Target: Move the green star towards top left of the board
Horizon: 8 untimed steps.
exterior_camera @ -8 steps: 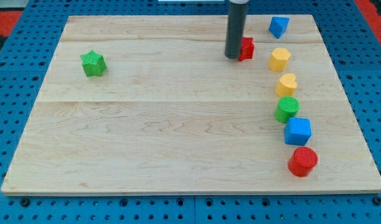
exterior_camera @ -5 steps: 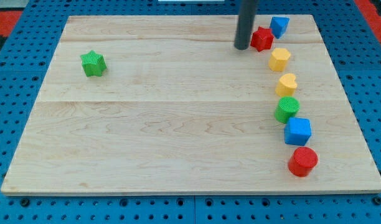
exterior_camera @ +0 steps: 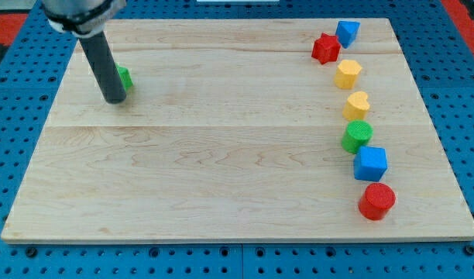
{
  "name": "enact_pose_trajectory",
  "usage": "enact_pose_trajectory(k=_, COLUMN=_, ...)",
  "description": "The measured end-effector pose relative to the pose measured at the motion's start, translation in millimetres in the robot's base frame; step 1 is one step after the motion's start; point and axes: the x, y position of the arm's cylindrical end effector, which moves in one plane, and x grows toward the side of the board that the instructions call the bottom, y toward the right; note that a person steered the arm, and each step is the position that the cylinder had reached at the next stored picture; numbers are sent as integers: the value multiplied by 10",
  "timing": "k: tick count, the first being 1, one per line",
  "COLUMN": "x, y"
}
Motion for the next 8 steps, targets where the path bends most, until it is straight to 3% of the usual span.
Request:
enact_pose_trajectory(k=1, x=-394, y=-1)
enact_pose_trajectory(k=3, x=-386, y=-346)
enact_pose_trajectory(k=6, x=-989, y=494)
enact_pose_trajectory(k=7, x=-1026, y=122)
enact_pose_trajectory(k=8, x=-1276, y=217)
